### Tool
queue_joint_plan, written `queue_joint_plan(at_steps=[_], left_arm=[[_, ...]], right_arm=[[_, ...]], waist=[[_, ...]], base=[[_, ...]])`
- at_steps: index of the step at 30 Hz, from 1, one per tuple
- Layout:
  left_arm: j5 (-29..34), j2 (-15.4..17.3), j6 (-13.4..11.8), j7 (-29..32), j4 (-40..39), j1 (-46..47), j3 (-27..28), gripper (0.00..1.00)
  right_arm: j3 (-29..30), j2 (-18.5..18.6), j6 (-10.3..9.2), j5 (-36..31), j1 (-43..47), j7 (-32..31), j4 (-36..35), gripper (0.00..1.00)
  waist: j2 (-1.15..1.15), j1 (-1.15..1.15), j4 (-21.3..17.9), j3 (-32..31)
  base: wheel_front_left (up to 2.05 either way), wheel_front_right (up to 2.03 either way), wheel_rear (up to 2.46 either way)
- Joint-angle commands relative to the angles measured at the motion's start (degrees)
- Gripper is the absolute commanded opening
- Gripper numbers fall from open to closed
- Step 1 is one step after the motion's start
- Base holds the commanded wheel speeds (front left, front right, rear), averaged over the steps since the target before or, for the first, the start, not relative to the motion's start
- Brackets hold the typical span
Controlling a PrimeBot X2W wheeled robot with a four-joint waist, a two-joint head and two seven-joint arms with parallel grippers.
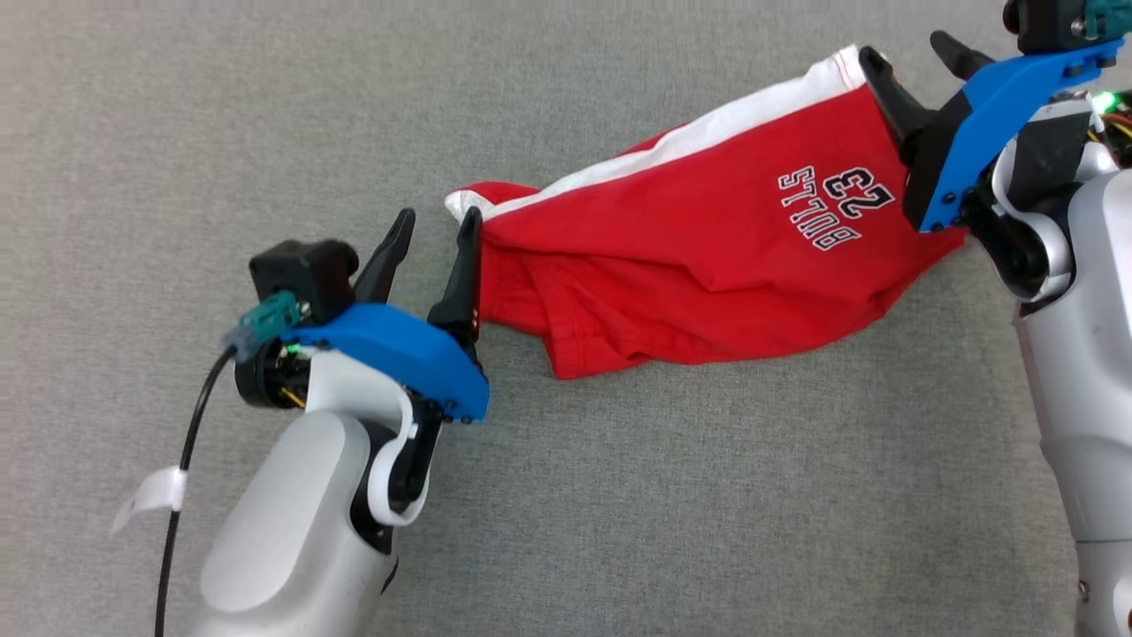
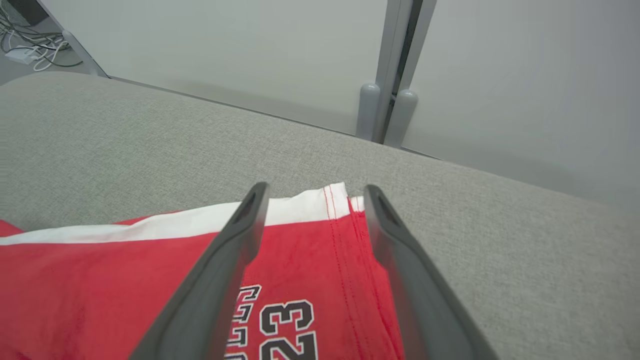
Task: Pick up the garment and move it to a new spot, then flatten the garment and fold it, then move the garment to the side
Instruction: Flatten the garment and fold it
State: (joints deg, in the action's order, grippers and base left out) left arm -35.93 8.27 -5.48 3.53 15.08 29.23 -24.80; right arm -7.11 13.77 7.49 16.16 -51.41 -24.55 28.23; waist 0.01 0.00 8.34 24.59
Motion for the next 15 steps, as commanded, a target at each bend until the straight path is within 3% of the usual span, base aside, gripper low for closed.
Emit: queue_joint_plan(at_steps=[1,9,15], left_arm=[[-0.10,-0.07,0.14,-0.49,0.07,-0.53,0.23,1.00],[2.67,2.15,1.03,-13.22,3.48,-5.90,1.70,1.00],[7.96,3.69,4.78,-18.62,7.76,-7.67,1.74,1.00]], right_arm=[[-0.01,0.32,0.01,0.19,0.70,0.28,0.21,1.00],[2.02,2.47,0.01,1.89,6.29,4.66,3.82,1.00],[3.82,3.83,0.01,2.56,10.36,8.69,6.50,1.00]], waist=[[-0.01,0.00,-0.36,-0.60],[-0.01,0.00,0.26,-6.41],[-0.01,0.00,1.44,-8.35]], base=[[0.00,0.00,0.00],[0.00,0.00,0.00],[0.00,0.00,0.00]])
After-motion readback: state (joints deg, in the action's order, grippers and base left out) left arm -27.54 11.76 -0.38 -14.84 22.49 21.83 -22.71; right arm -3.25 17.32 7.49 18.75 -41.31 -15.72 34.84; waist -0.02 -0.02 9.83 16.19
